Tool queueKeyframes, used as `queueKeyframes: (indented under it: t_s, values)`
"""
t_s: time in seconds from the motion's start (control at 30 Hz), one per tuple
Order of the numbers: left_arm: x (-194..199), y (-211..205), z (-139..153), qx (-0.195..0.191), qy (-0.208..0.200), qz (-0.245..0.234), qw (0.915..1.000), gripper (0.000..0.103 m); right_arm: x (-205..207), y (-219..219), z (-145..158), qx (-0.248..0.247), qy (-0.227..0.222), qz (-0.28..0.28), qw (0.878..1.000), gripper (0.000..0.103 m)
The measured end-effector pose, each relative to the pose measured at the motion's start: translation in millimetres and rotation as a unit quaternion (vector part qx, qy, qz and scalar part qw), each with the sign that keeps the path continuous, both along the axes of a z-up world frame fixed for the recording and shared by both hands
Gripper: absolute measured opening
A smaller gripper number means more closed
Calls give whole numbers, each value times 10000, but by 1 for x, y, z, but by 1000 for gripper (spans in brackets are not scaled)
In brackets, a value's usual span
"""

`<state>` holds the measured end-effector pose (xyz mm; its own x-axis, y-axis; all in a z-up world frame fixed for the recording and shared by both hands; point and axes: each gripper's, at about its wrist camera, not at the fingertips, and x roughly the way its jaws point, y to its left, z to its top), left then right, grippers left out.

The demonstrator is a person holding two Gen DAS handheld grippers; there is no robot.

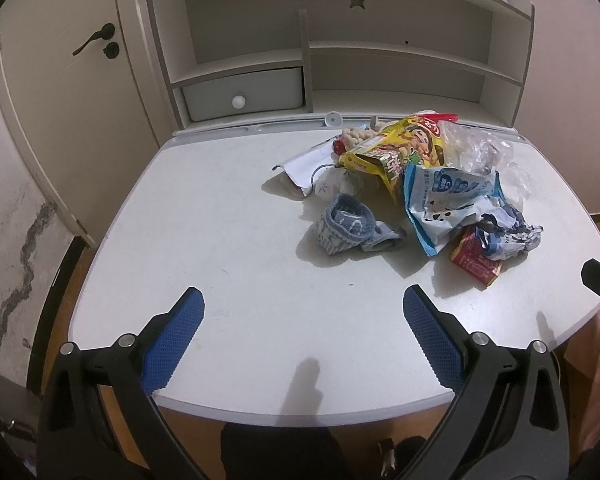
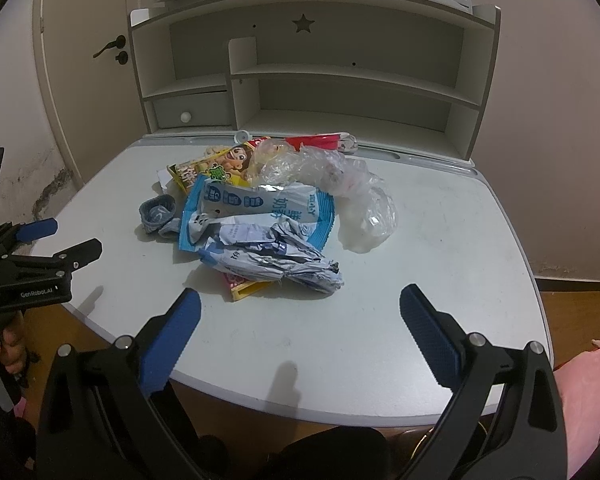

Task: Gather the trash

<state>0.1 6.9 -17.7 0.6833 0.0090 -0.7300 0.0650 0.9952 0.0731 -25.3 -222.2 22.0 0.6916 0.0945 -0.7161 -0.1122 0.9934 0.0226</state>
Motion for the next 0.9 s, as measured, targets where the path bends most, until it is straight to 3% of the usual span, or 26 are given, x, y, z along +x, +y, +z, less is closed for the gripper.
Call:
queueKeyframes:
  t_s: [0.9]
  values:
    - [3,-5,-2,-8,36,-37,10000,97,0,-3,1,0,17,7,10000,96]
